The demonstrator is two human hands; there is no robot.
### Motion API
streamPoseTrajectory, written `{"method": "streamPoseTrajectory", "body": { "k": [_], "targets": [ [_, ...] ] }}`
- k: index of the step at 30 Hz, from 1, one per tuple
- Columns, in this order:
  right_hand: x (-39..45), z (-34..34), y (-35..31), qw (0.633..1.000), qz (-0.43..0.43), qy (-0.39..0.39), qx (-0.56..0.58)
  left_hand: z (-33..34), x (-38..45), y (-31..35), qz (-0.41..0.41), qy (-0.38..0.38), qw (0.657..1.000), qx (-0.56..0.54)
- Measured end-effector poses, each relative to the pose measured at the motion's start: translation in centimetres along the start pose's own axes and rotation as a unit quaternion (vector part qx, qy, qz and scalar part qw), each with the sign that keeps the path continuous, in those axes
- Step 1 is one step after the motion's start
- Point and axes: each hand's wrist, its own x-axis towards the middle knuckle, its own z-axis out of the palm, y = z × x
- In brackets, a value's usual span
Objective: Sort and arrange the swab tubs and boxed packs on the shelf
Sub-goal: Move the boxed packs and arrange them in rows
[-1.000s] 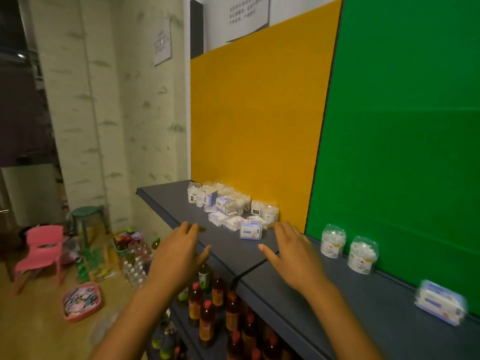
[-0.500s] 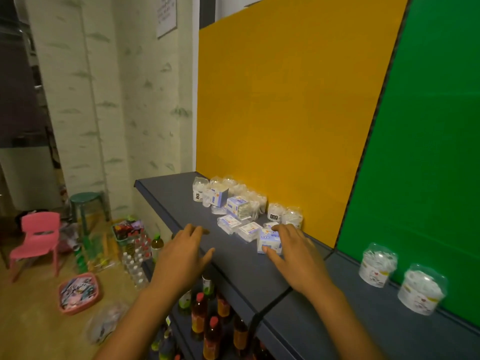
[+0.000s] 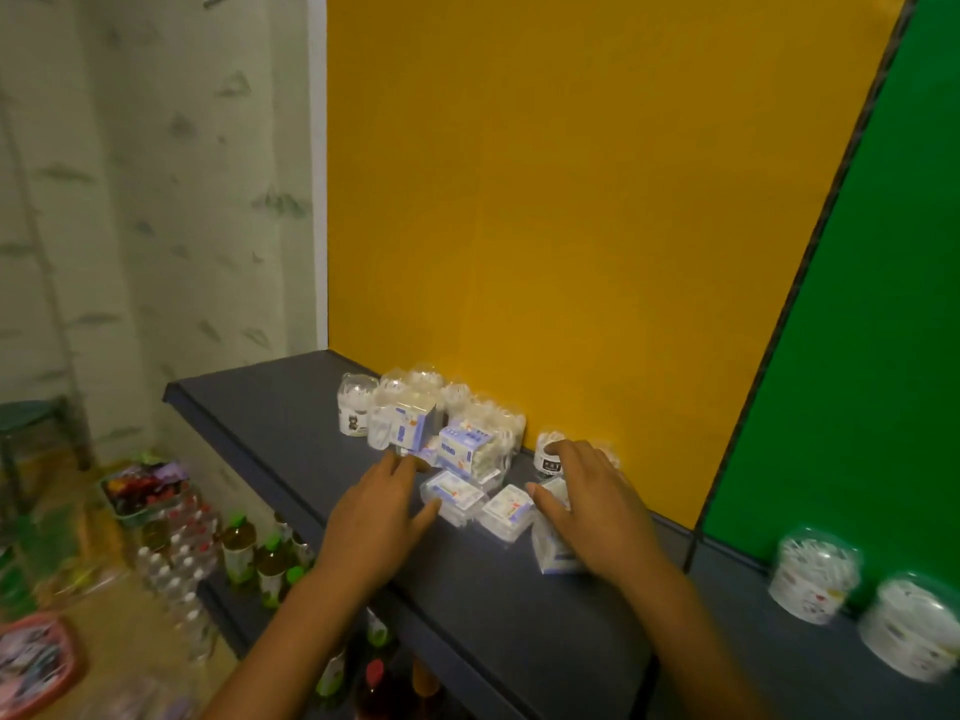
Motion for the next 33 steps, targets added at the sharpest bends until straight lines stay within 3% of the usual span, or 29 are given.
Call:
{"method": "streamPoseTrajectory", "body": {
  "k": [10, 15, 20, 26, 33],
  "targets": [
    [0.0, 4.2, -0.5, 0.997, 0.066, -0.039, 0.015, 5.6, 3.7, -4.1, -0.051, -0.096, 0.990, -0.087],
    [0.4, 4.6, -0.4, 0.996, 0.081, -0.039, 0.007, 7.0, 5.6, -4.3, -0.058, -0.095, 0.992, -0.056],
    [0.6, 4.1, -0.3, 0.996, 0.084, -0.033, -0.015, 7.1, 5.9, -4.5, -0.090, -0.099, 0.983, -0.125],
    [1.5, 3.6, -0.7, 0.995, 0.093, -0.036, 0.001, 6.4, 5.8, -5.0, -0.148, -0.076, 0.930, -0.327],
    [3.0, 4.3, -1.5, 0.990, 0.093, -0.106, -0.028, 3.8, 4.4, -5.0, -0.221, -0.041, 0.824, -0.520]
  ]
}}
